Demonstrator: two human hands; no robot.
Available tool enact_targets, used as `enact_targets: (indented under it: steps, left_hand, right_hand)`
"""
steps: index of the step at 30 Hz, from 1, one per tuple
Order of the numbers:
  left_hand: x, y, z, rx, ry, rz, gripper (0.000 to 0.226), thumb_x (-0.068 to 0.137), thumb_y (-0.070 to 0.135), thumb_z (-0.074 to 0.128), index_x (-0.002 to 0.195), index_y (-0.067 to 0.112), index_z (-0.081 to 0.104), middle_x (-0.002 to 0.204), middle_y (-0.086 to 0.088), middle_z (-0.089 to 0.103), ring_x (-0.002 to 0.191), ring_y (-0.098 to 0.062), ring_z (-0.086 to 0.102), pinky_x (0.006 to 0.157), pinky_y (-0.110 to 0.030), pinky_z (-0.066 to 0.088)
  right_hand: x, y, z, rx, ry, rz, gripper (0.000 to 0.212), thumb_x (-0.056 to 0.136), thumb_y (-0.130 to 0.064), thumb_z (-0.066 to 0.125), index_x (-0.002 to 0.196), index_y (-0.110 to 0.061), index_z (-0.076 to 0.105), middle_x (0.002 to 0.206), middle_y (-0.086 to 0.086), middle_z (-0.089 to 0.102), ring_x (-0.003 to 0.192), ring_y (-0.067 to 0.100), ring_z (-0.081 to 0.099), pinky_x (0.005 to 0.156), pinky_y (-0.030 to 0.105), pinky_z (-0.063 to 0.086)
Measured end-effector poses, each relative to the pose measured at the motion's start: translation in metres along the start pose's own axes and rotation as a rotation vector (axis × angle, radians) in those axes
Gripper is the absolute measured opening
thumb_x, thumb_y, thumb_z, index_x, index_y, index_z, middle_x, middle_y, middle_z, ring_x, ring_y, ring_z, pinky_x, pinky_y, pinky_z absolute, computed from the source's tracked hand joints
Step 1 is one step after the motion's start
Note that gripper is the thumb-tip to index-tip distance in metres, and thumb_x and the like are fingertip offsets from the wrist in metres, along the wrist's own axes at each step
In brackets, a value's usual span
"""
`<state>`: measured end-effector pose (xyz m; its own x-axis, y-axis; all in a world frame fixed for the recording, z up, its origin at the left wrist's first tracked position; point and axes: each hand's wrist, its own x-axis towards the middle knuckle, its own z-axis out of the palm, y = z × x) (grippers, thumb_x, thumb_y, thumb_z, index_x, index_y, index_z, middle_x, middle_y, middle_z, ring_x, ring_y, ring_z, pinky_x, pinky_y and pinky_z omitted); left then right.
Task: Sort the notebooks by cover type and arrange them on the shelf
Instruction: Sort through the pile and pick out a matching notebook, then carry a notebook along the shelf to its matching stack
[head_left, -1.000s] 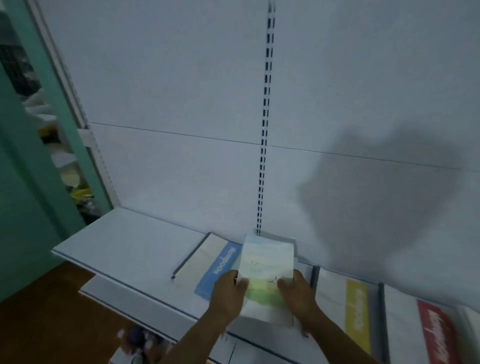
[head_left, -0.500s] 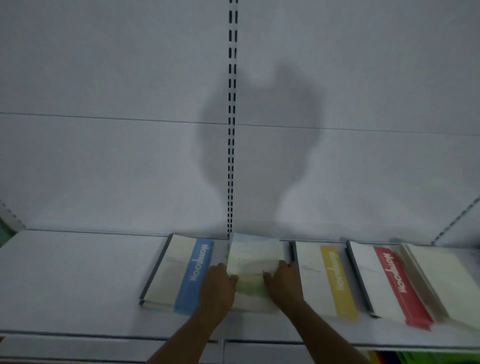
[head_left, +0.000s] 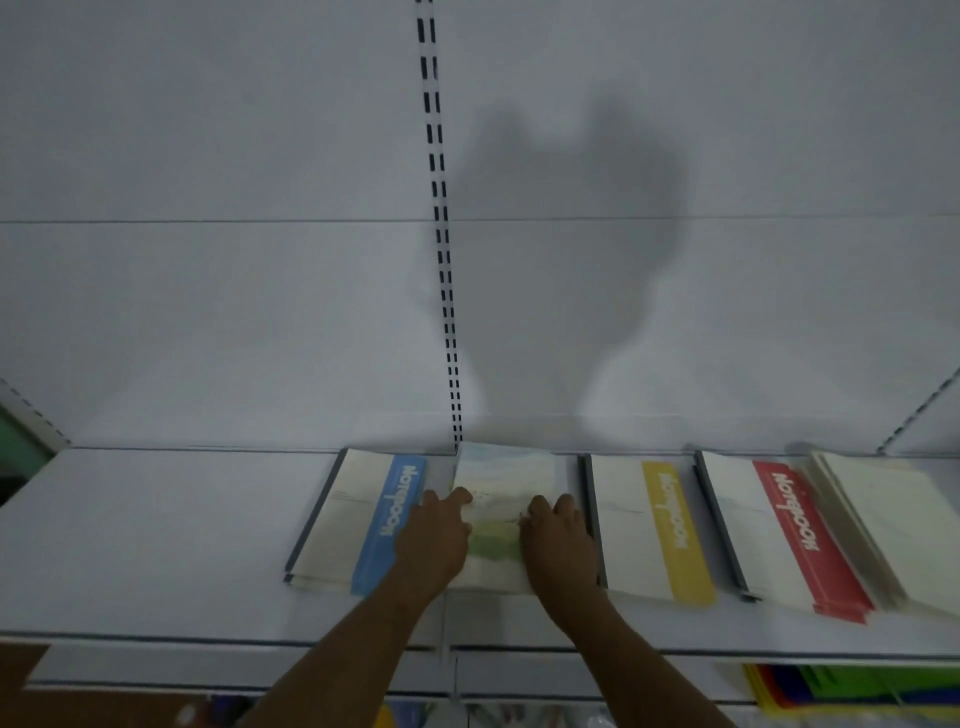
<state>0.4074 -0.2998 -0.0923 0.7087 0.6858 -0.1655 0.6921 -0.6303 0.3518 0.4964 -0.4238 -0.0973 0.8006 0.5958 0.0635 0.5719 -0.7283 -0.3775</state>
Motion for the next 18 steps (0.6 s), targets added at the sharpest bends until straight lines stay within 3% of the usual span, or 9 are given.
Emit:
enact_targets:
  steps: [5,9,12,14,18]
  left_hand:
    - [0.012,0.0,-0.016,0.035,-0.11,0.035,0.041,0.092,0.041,0.049,0.131,0.027,0.05,0.126,-0.008,0.052,0.116,-0.027,0.051,0.095,-0.039,0.046]
    - [0.024,0.018,-0.028,0.181,-0.158,0.079,0.03,0.089,0.027,0.047,0.112,0.012,0.058,0.121,-0.013,0.056,0.108,-0.028,0.053,0.093,-0.043,0.048]
    - [0.021,0.042,-0.04,0.314,-0.2,0.018,0.041,0.091,0.023,0.048,0.13,0.011,0.05,0.14,-0.017,0.038,0.126,-0.031,0.039,0.106,-0.048,0.034]
    - [0.02,0.062,-0.046,0.305,-0.14,0.113,0.041,0.091,0.026,0.048,0.128,0.01,0.05,0.141,-0.018,0.034,0.126,-0.033,0.037,0.103,-0.047,0.035]
    - [0.01,0.122,-0.043,0.1,-0.122,0.427,0.033,0.089,0.041,0.048,0.109,0.016,0.059,0.119,-0.009,0.05,0.108,-0.029,0.053,0.088,-0.039,0.048]
  right_hand:
    - [-0.004,0.001,-0.006,-0.046,-0.039,-0.052,0.026,0.098,-0.03,0.039,0.116,-0.014,0.05,0.116,0.008,0.047,0.101,0.024,0.052,0.075,0.031,0.045]
    - [0.001,-0.003,-0.013,0.004,-0.125,0.019,0.026,0.098,-0.027,0.039,0.113,-0.013,0.054,0.115,0.01,0.048,0.099,0.027,0.055,0.08,0.036,0.05]
    - [0.01,0.004,-0.033,0.164,-0.292,0.105,0.035,0.095,-0.032,0.047,0.124,-0.013,0.054,0.125,0.014,0.051,0.109,0.031,0.055,0.089,0.032,0.044]
    - [0.016,0.018,-0.058,0.273,-0.204,0.206,0.035,0.094,-0.034,0.05,0.121,-0.013,0.058,0.12,0.014,0.061,0.11,0.029,0.058,0.089,0.03,0.044]
    - [-0.004,0.07,-0.117,0.271,0.064,0.393,0.03,0.095,-0.03,0.046,0.114,-0.012,0.059,0.106,0.011,0.068,0.102,0.028,0.061,0.08,0.027,0.043]
